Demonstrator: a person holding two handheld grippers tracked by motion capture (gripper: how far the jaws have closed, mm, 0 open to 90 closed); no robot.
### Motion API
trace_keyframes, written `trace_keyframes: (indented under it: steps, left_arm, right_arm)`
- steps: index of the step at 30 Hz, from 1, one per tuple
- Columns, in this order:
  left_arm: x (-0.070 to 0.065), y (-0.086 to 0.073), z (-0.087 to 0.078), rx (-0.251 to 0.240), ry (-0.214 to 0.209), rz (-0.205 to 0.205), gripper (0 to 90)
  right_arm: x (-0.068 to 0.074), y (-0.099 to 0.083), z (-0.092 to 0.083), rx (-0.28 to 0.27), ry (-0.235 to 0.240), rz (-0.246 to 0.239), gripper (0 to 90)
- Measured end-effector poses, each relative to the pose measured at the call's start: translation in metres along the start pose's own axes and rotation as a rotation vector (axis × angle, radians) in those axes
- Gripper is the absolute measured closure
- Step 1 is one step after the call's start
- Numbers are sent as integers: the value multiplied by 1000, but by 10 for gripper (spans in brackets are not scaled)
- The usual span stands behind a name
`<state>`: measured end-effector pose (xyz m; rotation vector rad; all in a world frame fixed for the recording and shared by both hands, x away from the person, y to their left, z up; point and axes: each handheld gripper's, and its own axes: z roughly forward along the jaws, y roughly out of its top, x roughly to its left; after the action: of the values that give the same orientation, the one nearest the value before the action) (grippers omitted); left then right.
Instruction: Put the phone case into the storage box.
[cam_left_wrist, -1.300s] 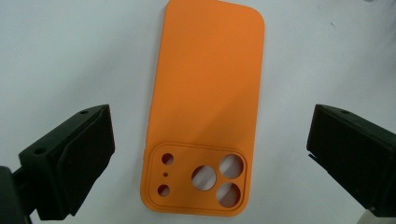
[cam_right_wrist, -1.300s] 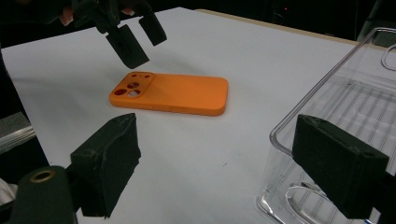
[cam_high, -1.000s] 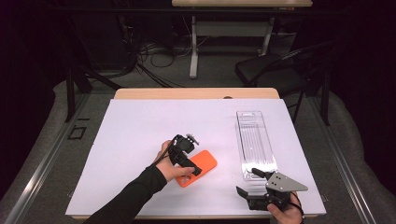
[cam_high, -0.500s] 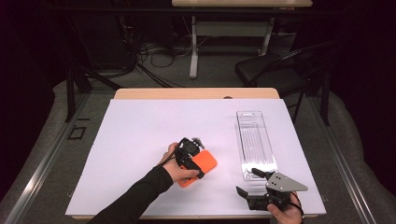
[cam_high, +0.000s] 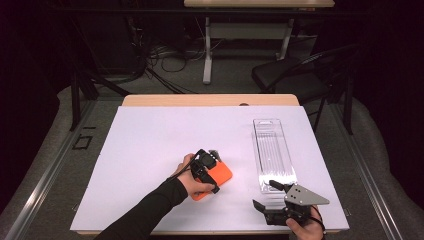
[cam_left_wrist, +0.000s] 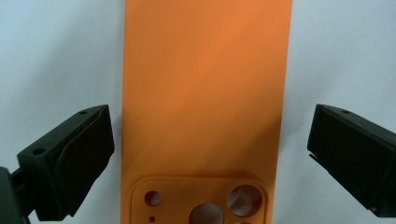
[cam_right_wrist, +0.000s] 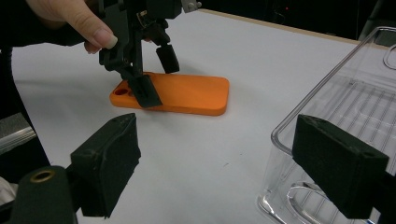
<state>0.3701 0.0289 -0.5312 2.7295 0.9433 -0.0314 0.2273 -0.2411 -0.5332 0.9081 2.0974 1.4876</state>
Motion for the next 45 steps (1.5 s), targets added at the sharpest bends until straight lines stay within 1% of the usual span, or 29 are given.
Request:
trace_keyframes:
  steps: [3,6,8,11,13,18,23,36,39,45]
  left_arm:
    - [0,2,2,9,2,3,15]
    - [-1,4,4,24,19,11,27]
    - [-1,5,6,31,19,15,29]
    - [-1,6,7,35,20,22,37]
    - [-1,7,7,36,32,25,48]
    - [-2,7,8,41,40,28,59]
    - [-2,6,7,41,54,38,101]
    - [-3,6,6,41,56,38,129]
    - [-3,7,5,44,54,41,150]
    - [-4,8,5,52,56,37,153]
  right_arm:
    - [0,0,0,3,3,-1,142]
    - [0,0,0,3,4,-1,143]
    - [0,0,0,0,1,1,142]
    - [0,0,0,2,1,0,143]
    - [0,0,0,2,2,1,143]
    - [0,0,0,0,2,-1,143]
    - [0,0,0,2,3,-2,142]
    - [0,0,0,2,3,-2,142]
    - [0,0,0,2,3,-2,143]
    - [0,0,0,3,2,0,142]
